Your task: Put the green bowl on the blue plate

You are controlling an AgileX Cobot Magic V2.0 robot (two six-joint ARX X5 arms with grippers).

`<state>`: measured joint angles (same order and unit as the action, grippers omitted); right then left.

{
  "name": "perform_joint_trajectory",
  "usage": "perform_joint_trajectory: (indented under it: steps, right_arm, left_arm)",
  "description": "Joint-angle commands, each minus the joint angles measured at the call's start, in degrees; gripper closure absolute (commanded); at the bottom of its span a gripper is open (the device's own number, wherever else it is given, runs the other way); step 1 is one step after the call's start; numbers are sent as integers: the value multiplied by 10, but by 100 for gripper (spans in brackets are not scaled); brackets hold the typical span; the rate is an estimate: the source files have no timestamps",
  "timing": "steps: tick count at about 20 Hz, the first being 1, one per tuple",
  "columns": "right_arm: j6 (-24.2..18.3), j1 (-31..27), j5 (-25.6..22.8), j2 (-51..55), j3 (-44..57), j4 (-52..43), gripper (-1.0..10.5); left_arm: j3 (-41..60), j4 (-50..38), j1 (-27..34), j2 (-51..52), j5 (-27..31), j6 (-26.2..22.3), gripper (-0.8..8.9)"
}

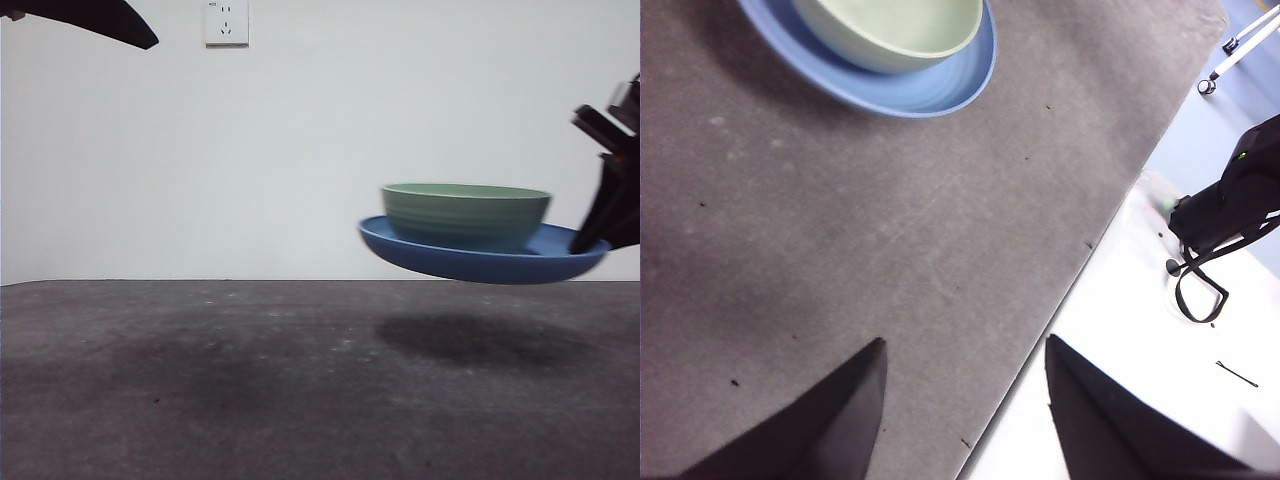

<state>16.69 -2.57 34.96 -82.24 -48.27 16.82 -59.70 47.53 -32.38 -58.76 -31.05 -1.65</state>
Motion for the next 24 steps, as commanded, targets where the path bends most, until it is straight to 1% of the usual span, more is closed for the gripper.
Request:
perform_joint_trajectory:
  steps: [1,6,9,12,14,17,20,24]
  right_arm:
    - [37,43,-10,-5,-4,-23,939]
    - [96,140,-57,-12,-4,-87,939]
    - [126,182,-73,-36,-4,-126,939]
    - [145,213,-94,-71,-5,-159,939]
    - [161,225,-98,-102,-6,-187,939]
    - [171,233,-101,-148,-14,-203,939]
    - [172,236,-110,-186,-23,-207,939]
    - [168,236,-112,-191,-23,-207,939]
  left_arm:
    - [-3,-6,-3,-4,-3,-7,556]
    - [-3,-7,-3,-4,-3,-7,556]
    - [-3,-8,-3,-4,-3,-7,556]
    - [-3,-8,-3,-4,-3,-7,556]
    - [-3,-8,-3,-4,-3,-7,556]
    - [-3,-8,-3,-4,-3,-7,556]
    - [-3,-7,-3,-4,-3,-7,556]
    - [-3,-6,-3,-4,-3,-7,556]
